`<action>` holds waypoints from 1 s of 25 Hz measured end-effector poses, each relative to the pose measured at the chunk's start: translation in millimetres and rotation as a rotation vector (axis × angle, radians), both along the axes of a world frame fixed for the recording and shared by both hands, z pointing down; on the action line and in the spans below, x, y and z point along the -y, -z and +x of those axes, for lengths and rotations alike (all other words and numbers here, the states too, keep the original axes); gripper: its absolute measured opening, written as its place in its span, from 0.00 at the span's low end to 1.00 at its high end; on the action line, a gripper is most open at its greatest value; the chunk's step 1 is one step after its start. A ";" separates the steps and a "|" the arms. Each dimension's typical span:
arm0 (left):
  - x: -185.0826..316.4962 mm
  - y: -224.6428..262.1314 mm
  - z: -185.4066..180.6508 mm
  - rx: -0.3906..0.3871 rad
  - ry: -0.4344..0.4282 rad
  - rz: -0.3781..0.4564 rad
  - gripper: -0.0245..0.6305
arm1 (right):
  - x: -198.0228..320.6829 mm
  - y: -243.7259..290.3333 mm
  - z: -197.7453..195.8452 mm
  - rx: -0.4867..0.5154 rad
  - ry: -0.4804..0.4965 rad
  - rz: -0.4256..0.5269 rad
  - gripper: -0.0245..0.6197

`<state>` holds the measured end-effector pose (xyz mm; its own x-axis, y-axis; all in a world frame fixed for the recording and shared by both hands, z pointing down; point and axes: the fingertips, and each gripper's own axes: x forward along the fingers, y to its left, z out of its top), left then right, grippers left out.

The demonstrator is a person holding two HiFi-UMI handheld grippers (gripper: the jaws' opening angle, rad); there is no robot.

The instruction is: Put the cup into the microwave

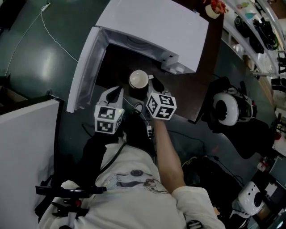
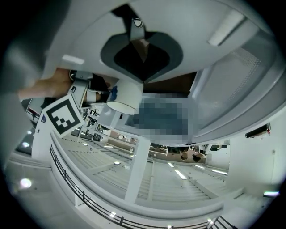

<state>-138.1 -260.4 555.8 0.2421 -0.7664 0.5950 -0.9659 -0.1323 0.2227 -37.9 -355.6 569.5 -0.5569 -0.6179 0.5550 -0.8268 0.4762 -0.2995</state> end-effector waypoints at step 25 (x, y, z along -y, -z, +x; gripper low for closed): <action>9.0 -33.1 -40.4 -0.017 0.104 -0.108 0.04 | 142.0 -25.3 -75.6 0.029 -0.086 0.091 0.10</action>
<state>-178.5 -269.5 588.8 0.1757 -0.7194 0.6720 -0.9691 -0.0061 0.2468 -113.4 -497.6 594.8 -0.5149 -0.7111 0.4788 -0.8572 0.4304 -0.2826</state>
